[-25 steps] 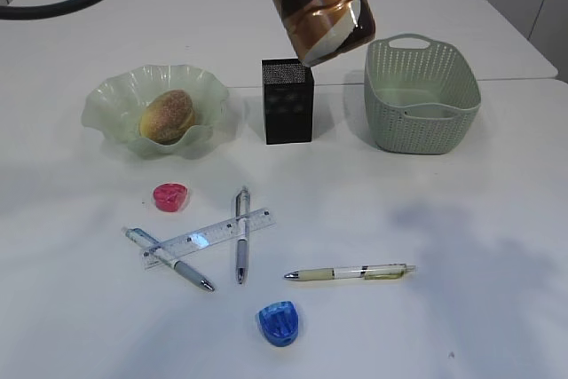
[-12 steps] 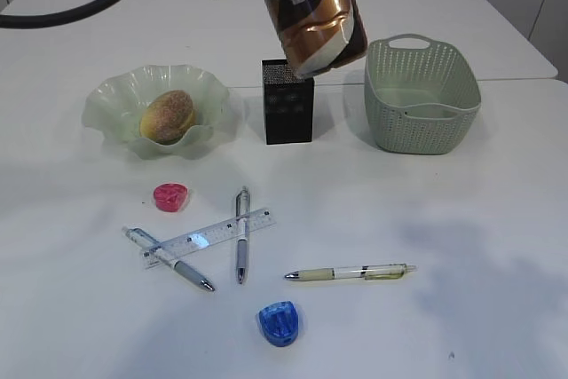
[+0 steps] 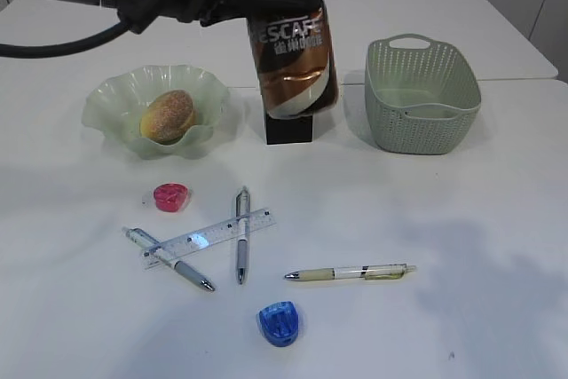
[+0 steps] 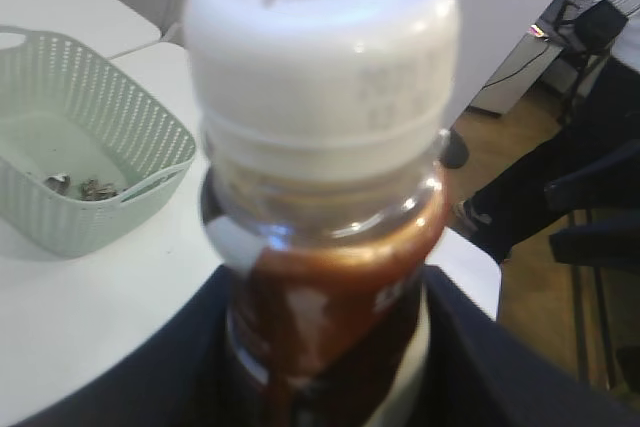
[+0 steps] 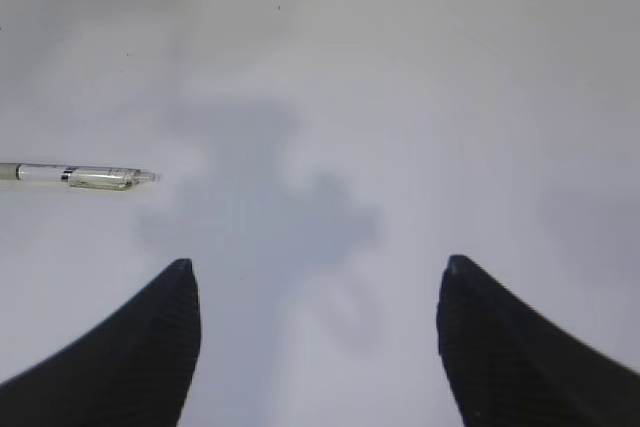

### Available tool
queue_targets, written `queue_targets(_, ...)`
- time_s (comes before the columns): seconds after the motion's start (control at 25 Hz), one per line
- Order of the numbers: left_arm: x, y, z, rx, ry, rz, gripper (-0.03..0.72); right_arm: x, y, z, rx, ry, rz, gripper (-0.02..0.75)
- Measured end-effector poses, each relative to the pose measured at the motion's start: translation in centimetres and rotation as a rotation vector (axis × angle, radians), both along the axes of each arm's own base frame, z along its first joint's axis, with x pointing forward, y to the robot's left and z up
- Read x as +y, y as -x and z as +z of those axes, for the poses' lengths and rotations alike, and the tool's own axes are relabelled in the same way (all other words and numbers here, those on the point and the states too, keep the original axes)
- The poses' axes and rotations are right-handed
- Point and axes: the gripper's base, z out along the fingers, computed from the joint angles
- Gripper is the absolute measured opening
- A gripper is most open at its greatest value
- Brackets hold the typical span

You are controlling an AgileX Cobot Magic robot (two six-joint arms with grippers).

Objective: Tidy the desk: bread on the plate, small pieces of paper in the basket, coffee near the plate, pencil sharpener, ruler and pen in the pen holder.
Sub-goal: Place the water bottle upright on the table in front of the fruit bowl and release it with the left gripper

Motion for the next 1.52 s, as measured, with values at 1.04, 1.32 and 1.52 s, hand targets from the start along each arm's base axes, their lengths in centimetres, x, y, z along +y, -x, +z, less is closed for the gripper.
queue_targets(1.04,11.4,-5.5,-2.6,-0.017,-0.359,0.435,0.349,0.0,-0.1,0.1,-0.012,0.000,0.000,0.571)
queue_targets(1.32,14.3,-5.9,-3.1,0.032,-0.434,0.524,0.349,0.0,-0.1,0.1,-0.014,0.000,0.000,0.571)
queue_targets(1.52,15.3,-6.0,-3.2,0.050,-0.447,0.557,0.349,0.0,-0.1,0.1,-0.016,0.000,0.000,0.571)
